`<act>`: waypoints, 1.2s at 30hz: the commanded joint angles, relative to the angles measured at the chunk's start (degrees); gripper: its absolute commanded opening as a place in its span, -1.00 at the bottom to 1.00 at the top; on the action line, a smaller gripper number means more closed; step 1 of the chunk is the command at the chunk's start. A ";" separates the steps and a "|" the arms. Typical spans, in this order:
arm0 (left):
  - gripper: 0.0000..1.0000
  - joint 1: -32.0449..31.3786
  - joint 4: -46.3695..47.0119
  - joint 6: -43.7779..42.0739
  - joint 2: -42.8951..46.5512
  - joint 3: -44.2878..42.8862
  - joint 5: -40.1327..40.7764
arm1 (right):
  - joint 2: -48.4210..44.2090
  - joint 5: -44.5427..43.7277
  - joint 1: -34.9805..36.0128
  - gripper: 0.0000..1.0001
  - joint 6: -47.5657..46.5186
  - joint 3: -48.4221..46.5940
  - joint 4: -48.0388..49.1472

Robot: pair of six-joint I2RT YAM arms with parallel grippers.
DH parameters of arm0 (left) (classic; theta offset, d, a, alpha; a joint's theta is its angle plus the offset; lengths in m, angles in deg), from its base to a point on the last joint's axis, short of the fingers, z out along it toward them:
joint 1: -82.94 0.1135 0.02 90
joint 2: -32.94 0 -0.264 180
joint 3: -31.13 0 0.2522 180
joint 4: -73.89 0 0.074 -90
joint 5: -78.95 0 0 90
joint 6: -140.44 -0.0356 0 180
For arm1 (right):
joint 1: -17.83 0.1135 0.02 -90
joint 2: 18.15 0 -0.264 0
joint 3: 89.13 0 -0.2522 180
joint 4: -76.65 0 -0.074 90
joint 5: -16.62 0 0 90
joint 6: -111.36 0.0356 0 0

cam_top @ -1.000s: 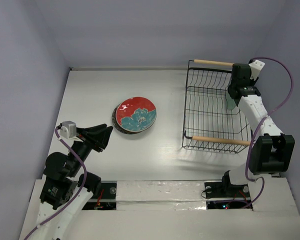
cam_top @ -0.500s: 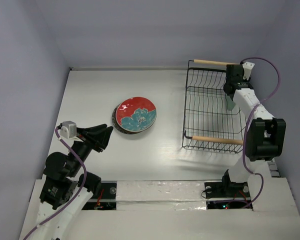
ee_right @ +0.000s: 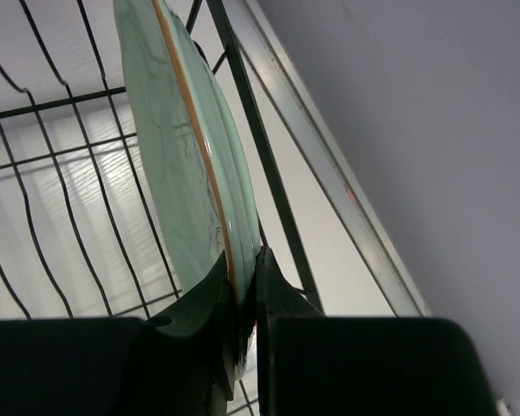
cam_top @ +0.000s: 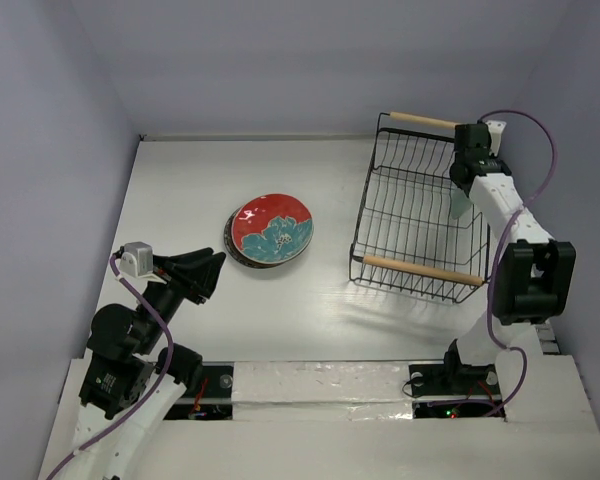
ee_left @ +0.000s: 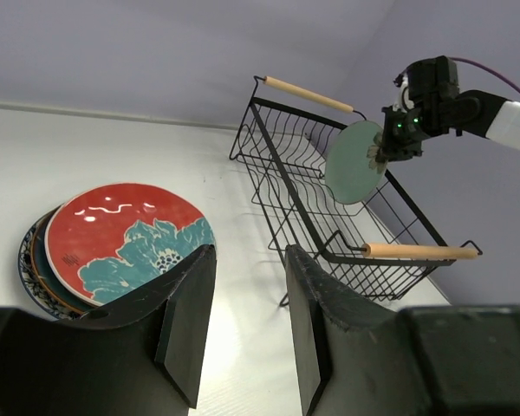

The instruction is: Unload the plates from the dish rack

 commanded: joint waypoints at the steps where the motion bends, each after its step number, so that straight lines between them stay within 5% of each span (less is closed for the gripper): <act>1: -0.30 -0.43 1.68 0.29 0.27 -1.37 0.63 | -7.95 -1.82 0.09 -1.00 -0.30 -3.59 4.16; 11: -0.29 -0.43 1.77 0.55 0.36 -1.28 1.16 | -20.87 2.91 1.94 -1.00 3.03 -3.76 3.37; 21: -0.26 0.88 1.94 0.64 -0.17 -1.20 1.25 | -29.49 41.03 10.89 -1.00 19.90 2.46 15.13; 26: -0.18 2.21 2.12 0.73 -0.96 -1.02 0.81 | -21.26 47.91 22.66 -1.00 26.49 2.04 23.84; 36: -0.13 2.73 1.86 0.82 -2.28 -1.02 1.34 | -2.70 59.87 32.52 -1.00 32.13 -0.69 33.60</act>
